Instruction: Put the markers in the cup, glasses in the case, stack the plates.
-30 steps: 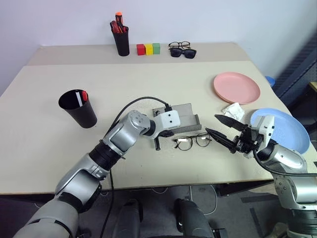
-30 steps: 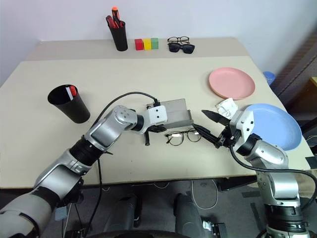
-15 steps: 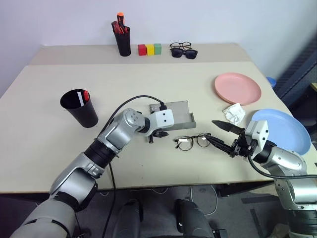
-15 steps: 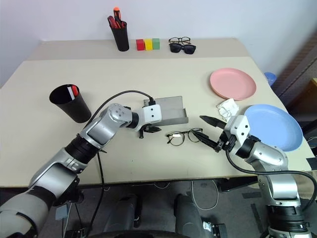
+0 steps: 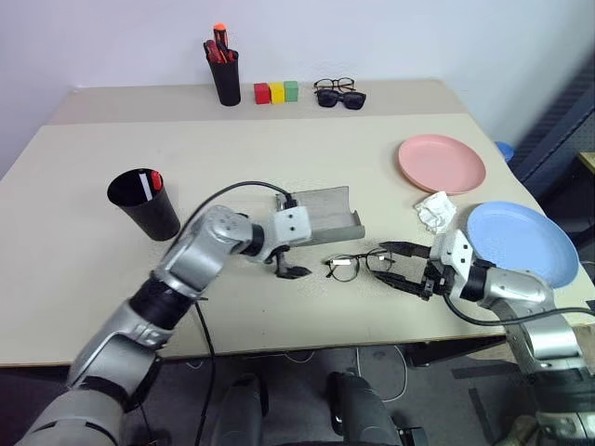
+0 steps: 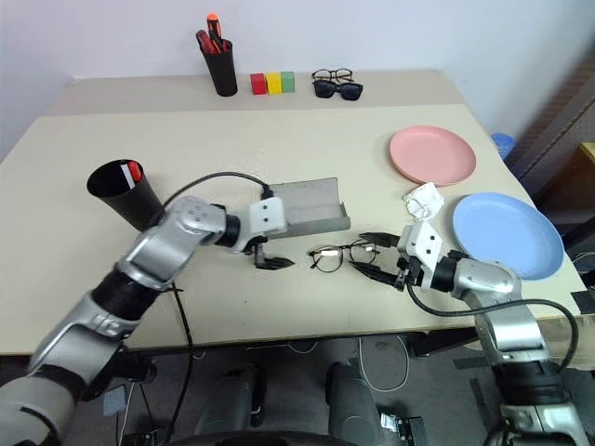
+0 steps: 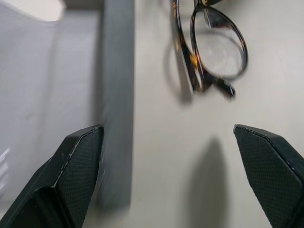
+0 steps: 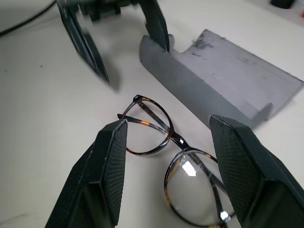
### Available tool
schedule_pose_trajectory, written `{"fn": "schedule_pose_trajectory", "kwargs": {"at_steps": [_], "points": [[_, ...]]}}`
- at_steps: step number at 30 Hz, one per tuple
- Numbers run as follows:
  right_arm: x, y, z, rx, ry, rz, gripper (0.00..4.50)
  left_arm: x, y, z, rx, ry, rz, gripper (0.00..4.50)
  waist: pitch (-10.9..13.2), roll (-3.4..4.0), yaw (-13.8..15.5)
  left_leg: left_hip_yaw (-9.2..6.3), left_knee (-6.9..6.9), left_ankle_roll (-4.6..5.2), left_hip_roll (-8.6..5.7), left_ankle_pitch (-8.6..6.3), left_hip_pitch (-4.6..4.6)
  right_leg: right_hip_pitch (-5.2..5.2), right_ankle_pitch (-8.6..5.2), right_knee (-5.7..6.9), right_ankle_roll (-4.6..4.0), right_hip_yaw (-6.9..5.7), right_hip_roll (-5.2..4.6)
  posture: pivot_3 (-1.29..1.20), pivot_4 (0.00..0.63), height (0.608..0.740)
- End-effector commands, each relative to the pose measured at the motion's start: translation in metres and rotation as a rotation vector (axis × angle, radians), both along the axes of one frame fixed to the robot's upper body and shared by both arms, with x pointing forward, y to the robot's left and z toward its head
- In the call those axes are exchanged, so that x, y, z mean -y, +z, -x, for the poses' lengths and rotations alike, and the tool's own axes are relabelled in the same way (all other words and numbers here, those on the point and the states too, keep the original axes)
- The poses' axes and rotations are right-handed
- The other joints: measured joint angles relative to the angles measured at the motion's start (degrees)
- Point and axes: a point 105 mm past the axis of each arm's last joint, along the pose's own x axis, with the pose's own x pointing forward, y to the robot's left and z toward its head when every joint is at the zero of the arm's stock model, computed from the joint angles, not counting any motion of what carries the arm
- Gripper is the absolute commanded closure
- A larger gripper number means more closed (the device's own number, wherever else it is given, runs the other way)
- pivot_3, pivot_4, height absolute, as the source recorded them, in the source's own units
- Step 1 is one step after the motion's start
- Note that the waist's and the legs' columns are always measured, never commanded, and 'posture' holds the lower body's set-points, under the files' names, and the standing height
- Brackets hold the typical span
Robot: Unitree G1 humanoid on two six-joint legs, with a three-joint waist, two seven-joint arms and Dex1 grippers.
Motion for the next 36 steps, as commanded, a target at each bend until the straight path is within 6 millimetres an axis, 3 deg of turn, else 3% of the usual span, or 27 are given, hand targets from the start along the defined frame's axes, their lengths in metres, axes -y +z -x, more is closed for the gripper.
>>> {"fn": "schedule_pose_trajectory", "kwargs": {"at_steps": [1, 15, 28, 36], "points": [[0.002, 0.003, -0.011, 0.018, 0.035, 0.019, 1.74, -0.012, 0.013, 0.013, 0.035, -0.035, 0.019, 0.05, 0.0, 0.00, 0.0, 0.00, 0.03, 0.00, 0.00, 0.00, -0.01, 0.00, -0.01, 0.02, 0.01, 0.00, 0.00, 0.00, 0.150, 0.740], [0.014, -0.017, -0.033, -0.118, 0.163, 0.128, 1.74, -0.052, 0.017, 0.049, 0.024, 0.054, 0.019, 0.05, 0.0, -0.02, -0.1, 0.00, 0.16, 0.00, -0.02, 0.00, 0.00, -0.02, -0.11, 0.27, 0.04, 0.02, -0.04, 0.00, 0.150, 0.740], [-0.008, -0.019, -0.042, -0.131, 0.258, 0.137, 1.74, -0.067, 0.010, 0.064, -0.002, 0.160, 0.016, 0.05, 0.0, -0.02, -0.1, 0.00, 0.16, 0.00, -0.02, 0.00, 0.02, -0.02, -0.11, 0.31, 0.04, 0.02, -0.03, 0.00, 0.150, 0.740], [-0.004, -0.013, -0.041, -0.115, 0.260, 0.143, 1.74, -0.065, 0.009, 0.061, -0.001, 0.175, 0.029, 0.05, 0.0, -0.02, -0.1, 0.00, 0.16, -0.01, -0.02, 0.00, 0.02, -0.01, -0.12, 0.31, 0.04, 0.02, -0.03, 0.00, 0.150, 0.740]]}}
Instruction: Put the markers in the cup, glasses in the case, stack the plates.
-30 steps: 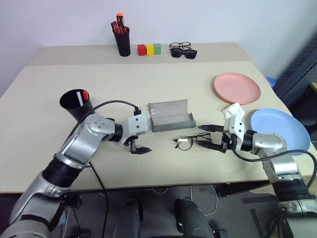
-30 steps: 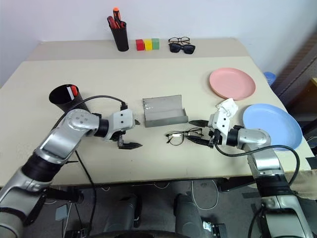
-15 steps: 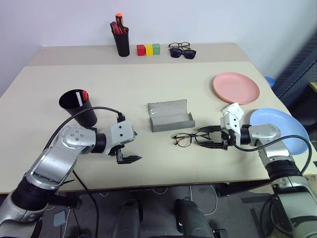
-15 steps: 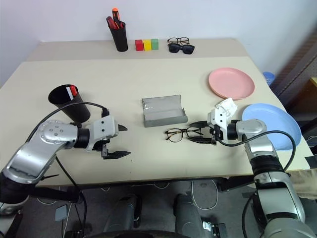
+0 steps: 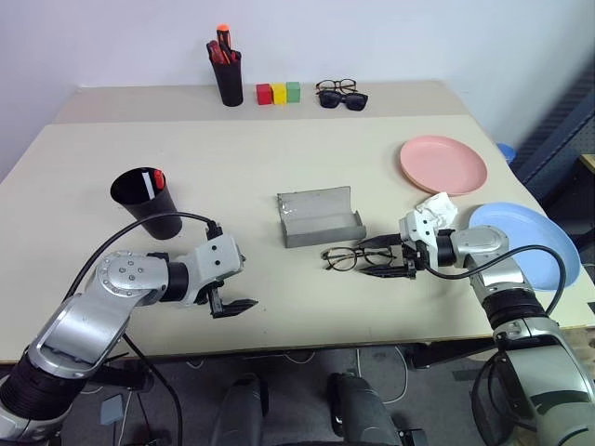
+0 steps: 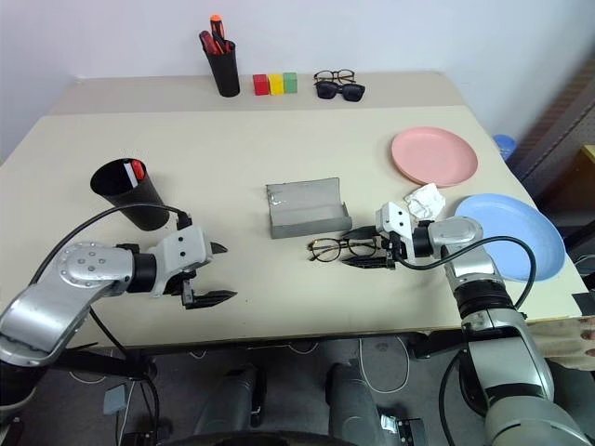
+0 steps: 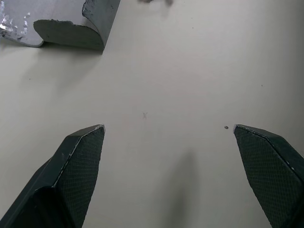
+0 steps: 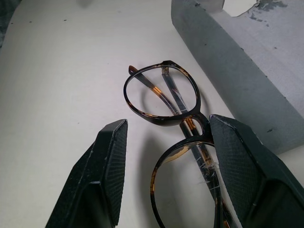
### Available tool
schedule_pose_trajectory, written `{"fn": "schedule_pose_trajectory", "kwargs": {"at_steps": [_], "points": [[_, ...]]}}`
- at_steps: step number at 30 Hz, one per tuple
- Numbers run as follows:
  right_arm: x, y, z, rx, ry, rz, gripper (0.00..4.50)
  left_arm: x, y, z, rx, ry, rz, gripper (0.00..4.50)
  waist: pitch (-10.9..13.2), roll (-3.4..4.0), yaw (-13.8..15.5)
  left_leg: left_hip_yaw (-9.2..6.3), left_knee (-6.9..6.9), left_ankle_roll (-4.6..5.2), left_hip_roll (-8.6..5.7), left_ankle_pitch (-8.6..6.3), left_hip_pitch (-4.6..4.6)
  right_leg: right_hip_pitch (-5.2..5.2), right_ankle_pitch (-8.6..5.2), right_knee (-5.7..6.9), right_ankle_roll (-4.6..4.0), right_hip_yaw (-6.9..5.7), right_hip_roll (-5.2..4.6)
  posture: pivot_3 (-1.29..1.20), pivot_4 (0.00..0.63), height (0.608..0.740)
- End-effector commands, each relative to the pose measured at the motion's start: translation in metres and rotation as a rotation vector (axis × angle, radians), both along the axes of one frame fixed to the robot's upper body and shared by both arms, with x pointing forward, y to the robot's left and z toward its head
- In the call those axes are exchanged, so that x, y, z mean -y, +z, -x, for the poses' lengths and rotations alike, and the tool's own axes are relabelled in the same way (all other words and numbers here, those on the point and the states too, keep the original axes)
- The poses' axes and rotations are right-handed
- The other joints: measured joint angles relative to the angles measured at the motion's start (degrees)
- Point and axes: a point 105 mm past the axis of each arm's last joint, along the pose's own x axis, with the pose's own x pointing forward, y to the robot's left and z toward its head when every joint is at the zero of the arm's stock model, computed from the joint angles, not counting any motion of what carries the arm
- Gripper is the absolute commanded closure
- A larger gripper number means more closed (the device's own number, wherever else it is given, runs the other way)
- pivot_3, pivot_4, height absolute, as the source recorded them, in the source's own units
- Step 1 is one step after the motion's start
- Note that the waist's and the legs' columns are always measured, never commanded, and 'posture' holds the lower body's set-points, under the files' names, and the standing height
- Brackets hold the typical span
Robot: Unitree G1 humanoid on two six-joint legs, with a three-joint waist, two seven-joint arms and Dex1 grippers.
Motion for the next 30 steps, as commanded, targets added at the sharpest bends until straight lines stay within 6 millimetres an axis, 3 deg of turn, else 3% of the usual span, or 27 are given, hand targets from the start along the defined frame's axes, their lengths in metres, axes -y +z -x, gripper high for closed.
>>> {"fn": "schedule_pose_trajectory", "kwargs": {"at_steps": [1, 7, 11, 19, 23, 30], "points": [[0.001, 0.010, 0.000, 0.042, 0.005, -0.002, 1.74, 0.003, 0.009, -0.003, 0.042, -0.008, 0.004, 0.05, 0.0, 0.00, 0.0, 0.00, 0.00, 0.00, 0.00, 0.00, 0.00, 0.00, 0.00, 0.00, 0.00, 0.00, 0.00, 0.00, 0.150, 0.740], [0.002, 0.011, 0.012, 0.046, 0.001, -0.023, 1.74, 0.007, 0.009, -0.006, 0.043, -0.021, 0.011, 0.05, 0.0, 0.00, 0.2, 0.00, 0.00, 0.00, 0.00, 0.00, -0.01, 0.00, -0.01, 0.00, 0.01, 0.00, 0.00, 0.00, 0.150, 0.740], [0.000, 0.024, 0.019, 0.074, -0.012, -0.050, 1.74, 0.010, 0.008, -0.008, 0.039, -0.035, 0.012, 0.05, 0.0, 0.01, 0.2, -0.01, 0.00, 0.00, 0.00, 0.00, 0.00, 0.00, -0.01, 0.02, 0.01, 0.00, 0.00, 0.00, 0.150, 0.740], [-0.004, 0.038, 0.012, 0.122, -0.037, -0.056, 1.74, 0.011, 0.006, -0.008, 0.032, -0.042, 0.010, 0.05, 0.0, 0.01, 0.1, 0.00, 0.00, 0.00, 0.00, 0.00, 0.00, -0.02, -0.01, 0.02, 0.01, 0.00, 0.00, 0.00, 0.150, 0.740], [-0.005, 0.033, 0.007, 0.105, -0.028, -0.044, 1.74, 0.010, 0.006, -0.008, 0.031, -0.037, 0.009, 0.05, 0.0, 0.01, 0.1, 0.00, 0.00, 0.00, 0.00, 0.00, 0.00, -0.02, -0.01, 0.02, 0.00, 0.00, 0.00, 0.00, 0.150, 0.740], [-0.002, -0.001, -0.006, 0.006, -0.048, 0.003, 1.74, 0.008, 0.008, -0.002, 0.032, -0.015, 0.032, 0.05, 0.0, 0.02, 0.0, 0.00, -0.01, 0.00, 0.00, 0.00, 0.00, -0.02, -0.01, 0.01, 0.00, 0.00, 0.00, 0.00, 0.150, 0.740]]}}
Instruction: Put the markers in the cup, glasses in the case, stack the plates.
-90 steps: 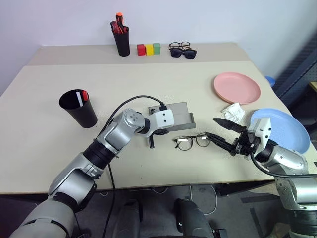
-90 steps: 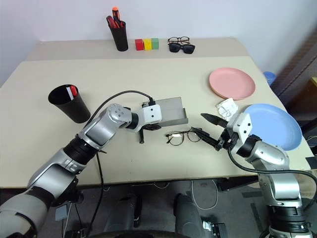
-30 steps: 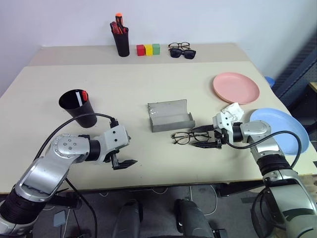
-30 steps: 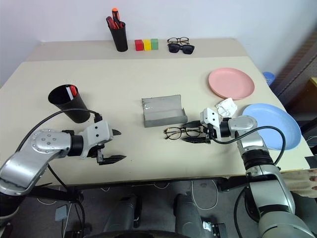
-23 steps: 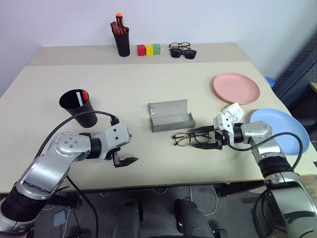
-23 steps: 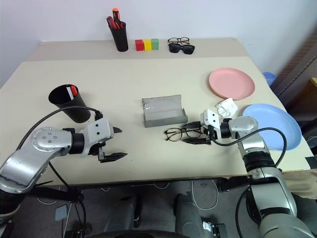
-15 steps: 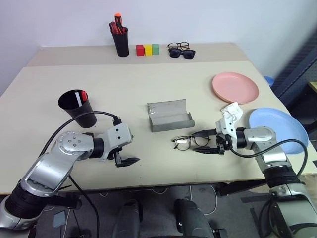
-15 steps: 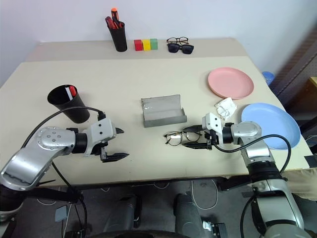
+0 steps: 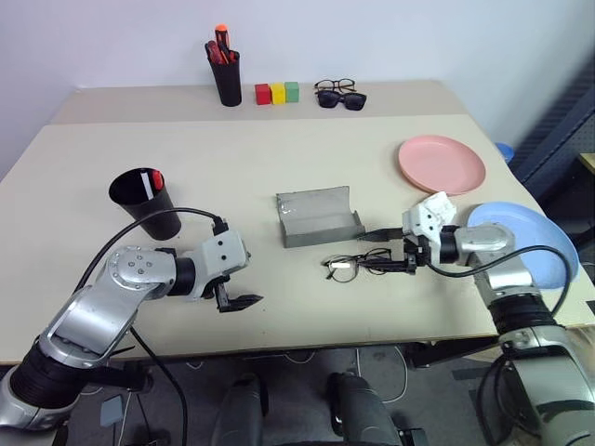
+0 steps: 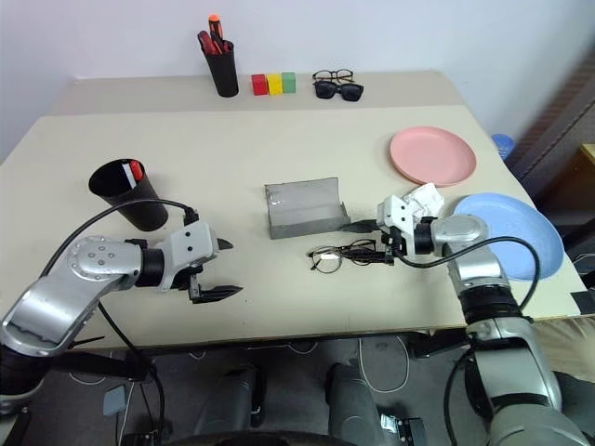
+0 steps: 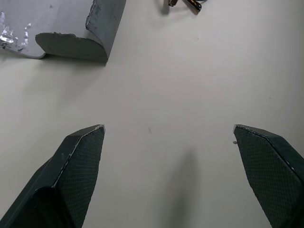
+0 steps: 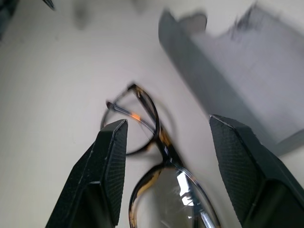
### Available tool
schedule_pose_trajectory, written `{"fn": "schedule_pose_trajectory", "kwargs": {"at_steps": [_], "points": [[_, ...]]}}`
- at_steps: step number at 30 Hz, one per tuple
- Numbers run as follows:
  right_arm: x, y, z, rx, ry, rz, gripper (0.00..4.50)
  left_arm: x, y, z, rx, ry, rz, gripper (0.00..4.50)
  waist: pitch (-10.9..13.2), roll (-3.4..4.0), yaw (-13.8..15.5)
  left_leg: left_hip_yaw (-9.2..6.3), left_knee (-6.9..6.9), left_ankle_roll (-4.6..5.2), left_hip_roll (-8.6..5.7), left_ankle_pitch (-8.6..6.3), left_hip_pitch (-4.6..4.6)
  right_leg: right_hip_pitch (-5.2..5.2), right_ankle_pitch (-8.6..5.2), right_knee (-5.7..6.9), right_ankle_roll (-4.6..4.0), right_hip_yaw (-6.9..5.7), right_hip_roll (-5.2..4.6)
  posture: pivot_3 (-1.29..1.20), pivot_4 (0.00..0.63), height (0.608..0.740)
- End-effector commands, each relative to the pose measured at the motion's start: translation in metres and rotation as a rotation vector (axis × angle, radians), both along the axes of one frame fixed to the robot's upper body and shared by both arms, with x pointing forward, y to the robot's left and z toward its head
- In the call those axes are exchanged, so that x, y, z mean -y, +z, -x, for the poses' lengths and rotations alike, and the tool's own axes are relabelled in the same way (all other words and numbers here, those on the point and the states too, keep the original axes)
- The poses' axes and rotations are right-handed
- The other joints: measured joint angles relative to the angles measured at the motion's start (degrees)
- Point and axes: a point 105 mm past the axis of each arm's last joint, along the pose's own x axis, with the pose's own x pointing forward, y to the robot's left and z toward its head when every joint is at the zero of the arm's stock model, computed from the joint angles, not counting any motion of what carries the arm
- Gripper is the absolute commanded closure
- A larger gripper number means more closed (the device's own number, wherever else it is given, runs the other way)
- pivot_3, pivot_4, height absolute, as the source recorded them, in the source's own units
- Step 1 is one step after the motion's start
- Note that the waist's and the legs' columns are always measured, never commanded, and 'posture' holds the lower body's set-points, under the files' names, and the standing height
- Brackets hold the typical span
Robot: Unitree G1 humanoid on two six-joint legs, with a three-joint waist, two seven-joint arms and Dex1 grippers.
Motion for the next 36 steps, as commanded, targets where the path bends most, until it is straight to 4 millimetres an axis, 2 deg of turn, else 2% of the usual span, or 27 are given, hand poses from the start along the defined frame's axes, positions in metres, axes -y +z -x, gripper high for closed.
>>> {"fn": "schedule_pose_trajectory", "kwargs": {"at_steps": [1, 6, 8, 9, 11, 13, 15, 19, 26, 32, 36], "points": [[0.002, -0.002, -0.006, 0.007, 0.008, 0.018, 1.74, 0.002, 0.013, 0.006, 0.041, -0.009, 0.047, 0.05, 0.0, 0.01, 0.0, 0.00, 0.00, 0.00, 0.00, 0.00, -0.01, 0.00, 0.00, 0.00, 0.00, 0.00, 0.00, 0.00, 0.150, 0.740], [0.002, -0.008, -0.007, -0.014, 0.017, 0.018, 1.74, 0.006, 0.034, 0.014, 0.090, -0.019, 0.248, 0.05, 0.0, 0.00, 0.0, -0.01, 0.02, 0.00, 0.01, 0.00, 0.01, 0.01, 0.00, 0.01, 0.00, 0.00, 0.00, 0.00, 0.150, 0.740], [0.003, -0.009, -0.008, -0.016, 0.017, 0.018, 2.30, 0.004, 0.046, 0.010, 0.176, -0.001, 0.344, 0.00, 0.0, 0.01, 0.0, -0.01, 0.02, 0.00, 0.00, 0.00, 0.03, 0.02, 0.00, 0.02, 0.00, 0.00, 0.00, 0.00, 0.150, 0.740], [0.003, -0.009, -0.008, -0.017, 0.017, 0.018, 2.63, 0.002, 0.048, 0.010, 0.166, 0.005, 0.373, 0.00, 0.0, 0.00, 0.0, 0.00, 0.03, 0.00, 0.00, 0.00, 0.04, 0.04, 0.01, 0.02, 0.00, 0.00, -0.01, 0.00, 0.150, 0.740], [0.004, -0.009, -0.008, -0.017, 0.017, 0.017, 3.60, 0.000, 0.048, 0.014, 0.140, -0.036, 0.404, 0.00, 0.0, -0.01, 0.0, -0.01, 0.05, 0.00, 0.00, 0.00, 0.06, 0.08, 0.01, 0.02, 0.00, -0.01, 0.00, 0.00, 0.150, 0.740], [0.004, -0.008, -0.008, -0.018, 0.018, 0.016, 4.46, 0.000, 0.045, 0.023, 0.037, -0.107, 0.442, 0.00, -0.1, -0.12, -0.2, 0.00, 0.04, -0.01, 0.01, 0.00, 0.32, 0.31, 0.01, 0.02, -0.01, 0.00, 0.00, 0.00, 0.150, 0.740], [0.005, -0.008, -0.008, -0.020, 0.018, 0.015, 4.46, -0.001, 0.045, 0.031, -0.051, -0.170, 0.480, 0.00, -0.1, -0.22, -0.7, 0.01, -0.10, -0.04, 0.02, -0.03, 1.01, 0.97, -0.10, -0.14, -0.09, -0.01, 0.00, 0.00, 0.150, 0.740], [0.007, -0.010, -0.006, -0.026, 0.015, 0.017, 4.46, -0.005, 0.047, 0.041, -0.151, -0.267, 0.496, 0.00, -0.2, -0.25, -1.0, -0.01, -0.10, -0.06, 0.01, -0.04, 1.05, 1.04, -0.16, -0.17, -0.08, -0.02, -0.06, 0.00, 0.150, 0.740], [0.011, -0.002, -0.003, -0.006, 0.014, 0.009, 4.46, -0.005, 0.052, 0.032, -0.113, -0.293, 0.503, 0.00, -0.2, -0.26, -1.0, -0.02, -0.26, -0.05, -0.01, -0.03, 1.03, 0.98, -0.18, -0.17, -0.20, -0.02, -0.07, 0.00, 0.150, 0.740], [0.007, 0.038, 0.004, 0.010, 0.060, -0.060, 4.46, -0.003, 0.050, 0.031, -0.101, -0.282, 0.524, 0.00, -0.1, -0.17, -0.9, 0.00, -0.31, -0.04, -0.01, -0.03, 0.91, 0.81, -0.19, -0.16, -0.19, -0.01, -0.07, 0.00, 0.150, 0.740], [-0.009, 0.067, -0.002, 0.070, 0.085, -0.123, 4.46, -0.004, 0.049, 0.033, -0.103, -0.268, 0.533, 0.00, -0.1, -0.15, -1.5, 0.01, -0.41, -0.04, 0.02, -0.03, 0.90, 0.70, -0.21, -0.14, -0.23, -0.01, -0.04, 0.00, 0.150, 0.740]]}}
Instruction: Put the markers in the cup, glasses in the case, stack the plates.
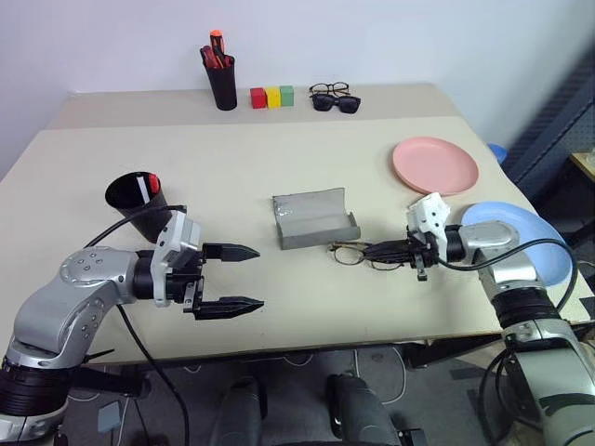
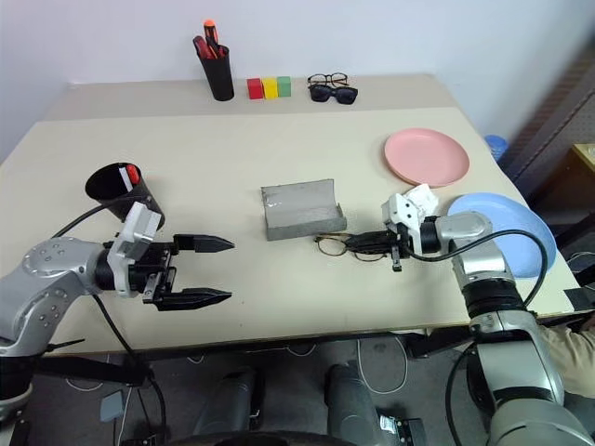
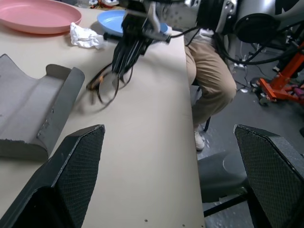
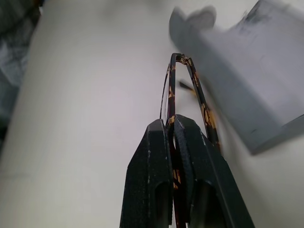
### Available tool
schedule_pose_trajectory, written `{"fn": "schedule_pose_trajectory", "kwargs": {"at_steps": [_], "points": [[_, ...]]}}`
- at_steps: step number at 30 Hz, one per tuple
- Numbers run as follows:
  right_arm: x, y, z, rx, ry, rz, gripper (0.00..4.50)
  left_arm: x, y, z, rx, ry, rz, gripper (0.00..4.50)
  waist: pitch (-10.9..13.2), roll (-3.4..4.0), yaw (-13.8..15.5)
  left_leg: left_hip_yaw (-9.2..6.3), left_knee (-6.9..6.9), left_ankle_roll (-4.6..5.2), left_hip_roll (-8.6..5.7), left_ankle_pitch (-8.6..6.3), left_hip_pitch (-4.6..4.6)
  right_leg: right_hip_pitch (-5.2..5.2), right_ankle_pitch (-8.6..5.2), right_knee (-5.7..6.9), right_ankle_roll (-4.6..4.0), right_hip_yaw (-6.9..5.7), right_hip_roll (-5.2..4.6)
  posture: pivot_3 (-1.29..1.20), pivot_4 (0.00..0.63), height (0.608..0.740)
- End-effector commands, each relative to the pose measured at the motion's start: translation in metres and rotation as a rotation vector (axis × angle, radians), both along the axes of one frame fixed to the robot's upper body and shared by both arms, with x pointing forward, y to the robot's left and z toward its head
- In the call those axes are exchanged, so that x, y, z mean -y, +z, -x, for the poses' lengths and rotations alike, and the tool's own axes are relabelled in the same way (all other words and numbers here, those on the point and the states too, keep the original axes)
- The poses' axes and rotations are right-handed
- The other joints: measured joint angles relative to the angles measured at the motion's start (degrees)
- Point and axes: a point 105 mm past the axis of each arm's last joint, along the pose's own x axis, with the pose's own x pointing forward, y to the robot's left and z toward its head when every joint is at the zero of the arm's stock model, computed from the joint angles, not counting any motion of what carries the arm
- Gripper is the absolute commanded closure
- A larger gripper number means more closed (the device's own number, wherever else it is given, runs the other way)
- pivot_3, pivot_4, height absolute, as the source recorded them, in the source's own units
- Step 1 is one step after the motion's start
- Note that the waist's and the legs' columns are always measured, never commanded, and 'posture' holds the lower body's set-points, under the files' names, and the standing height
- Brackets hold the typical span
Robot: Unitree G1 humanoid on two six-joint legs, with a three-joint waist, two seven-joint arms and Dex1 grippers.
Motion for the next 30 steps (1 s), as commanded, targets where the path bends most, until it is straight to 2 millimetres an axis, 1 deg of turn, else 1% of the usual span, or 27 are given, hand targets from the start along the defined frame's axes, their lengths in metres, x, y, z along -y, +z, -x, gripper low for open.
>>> {"fn": "schedule_pose_trajectory", "kwargs": {"at_steps": [1, 2, 4, 9, 12, 14, 18, 21, 25, 27, 28, 29, 30], "points": [[-0.017, 0.042, -0.012, 0.120, 0.018, -0.087, 4.46, 0.001, 0.005, 0.003, 0.030, 0.006, 0.020, 0.00, 0.0, 0.07, -0.4, 0.01, -0.02, 0.00, 0.01, 0.00, 0.00, -0.03, 0.00, 0.01, -0.01, 0.00, 0.01, 0.00, 0.150, 0.740], [-0.024, 0.049, -0.019, 0.154, 0.014, -0.104, 4.46, 0.000, 0.005, 0.003, 0.033, 0.015, 0.022, 0.00, 0.1, 0.12, -0.5, 0.03, -0.03, 0.00, 0.01, 0.00, 0.00, -0.08, 0.00, 0.02, -0.02, 0.00, 0.01, 0.00, 0.150, 0.740], [-0.036, 0.055, -0.031, 0.205, -0.004, -0.122, 4.46, 0.000, 0.005, 0.003, 0.037, 0.026, 0.027, 0.00, 0.1, 0.14, -0.7, 0.03, -0.07, 0.00, 0.01, 0.00, 0.00, -0.15, 0.00, 0.10, -0.03, 0.01, 0.02, 0.00, 0.150, 0.740], [-0.068, 0.056, -0.056, 0.260, -0.032, -0.142, 4.46, 0.002, 0.005, 0.009, 0.041, 0.046, 0.031, 0.00, 0.1, 0.13, -0.4, 0.00, -0.17, 0.01, 0.02, 0.00, -0.05, -0.18, -0.09, 0.10, -0.08, 0.00, 0.06, 0.00, 0.150, 0.740], [-0.080, 0.052, -0.063, 0.267, -0.037, -0.138, 4.46, 0.001, 0.006, 0.011, 0.046, 0.064, 0.030, 0.00, 0.1, 0.15, 0.0, 0.00, -0.17, 0.00, 0.00, 0.00, -0.11, -0.20, -0.11, 0.09, -0.06, 0.00, 0.04, 0.00, 0.150, 0.740], [-0.088, 0.047, -0.067, 0.262, -0.039, -0.124, 4.46, -0.001, 0.006, 0.013, 0.052, 0.084, 0.026, 0.00, 0.1, 0.16, -0.2, 0.01, -0.14, 0.00, -0.02, 0.00, -0.13, -0.20, -0.11, 0.09, -0.07, 0.01, 0.02, 0.00, 0.150, 0.740], [-0.092, 0.036, -0.068, 0.228, -0.023, -0.084, 4.46, -0.003, 0.007, 0.014, 0.052, 0.114, 0.026, 0.00, 0.2, 0.18, -0.2, -0.01, -0.15, 0.00, -0.01, 0.00, -0.13, -0.23, -0.11, 0.12, -0.07, 0.00, 0.03, 0.00, 0.150, 0.740], [-0.090, 0.031, -0.068, 0.209, -0.019, -0.055, 3.42, -0.004, 0.007, 0.016, 0.050, 0.125, 0.027, 0.00, 0.2, 0.19, -0.2, -0.01, -0.17, 0.00, -0.01, 0.00, -0.13, -0.24, -0.11, 0.12, -0.07, 0.00, 0.03, 0.00, 0.150, 0.740], [-0.079, 0.023, -0.067, 0.198, -0.018, -0.006, 1.39, -0.005, 0.007, 0.014, 0.053, 0.148, 0.026, 0.00, 0.2, 0.24, -0.3, -0.01, -0.17, 0.00, -0.01, 0.00, -0.13, -0.25, -0.11, 0.12, -0.07, 0.01, 0.03, 0.00, 0.150, 0.740], [-0.073, 0.023, -0.067, 0.210, -0.025, 0.007, 0.40, -0.006, 0.009, 0.008, 0.062, 0.173, 0.039, 0.00, 0.2, 0.24, -0.2, -0.01, -0.16, 0.00, -0.01, 0.00, -0.13, -0.25, -0.11, 0.12, -0.07, 0.01, 0.03, 0.00, 0.150, 0.740], [-0.069, 0.026, -0.067, 0.223, -0.033, 0.003, 0.03, -0.006, 0.010, 0.003, 0.078, 0.196, 0.042, 0.00, 0.2, 0.24, -0.2, -0.01, -0.16, 0.00, -0.01, 0.00, -0.13, -0.25, -0.11, 0.12, -0.07, 0.00, 0.03, 0.00, 0.150, 0.740], [-0.064, 0.030, -0.068, 0.232, -0.039, -0.002, 0.03, -0.006, 0.012, -0.004, 0.099, 0.223, 0.042, 0.00, 0.2, 0.25, -0.1, -0.01, -0.16, 0.00, -0.01, 0.00, -0.13, -0.25, -0.11, 0.12, -0.07, 0.00, 0.03, 0.00, 0.150, 0.740], [-0.058, 0.034, -0.068, 0.245, -0.048, -0.005, 0.03, -0.007, 0.013, -0.014, 0.121, 0.268, 0.038, 0.00, 0.2, 0.25, 0.0, -0.01, -0.16, 0.00, -0.02, 0.00, -0.13, -0.23, -0.11, 0.12, -0.07, 0.00, 0.03, 0.00, 0.150, 0.740]]}}
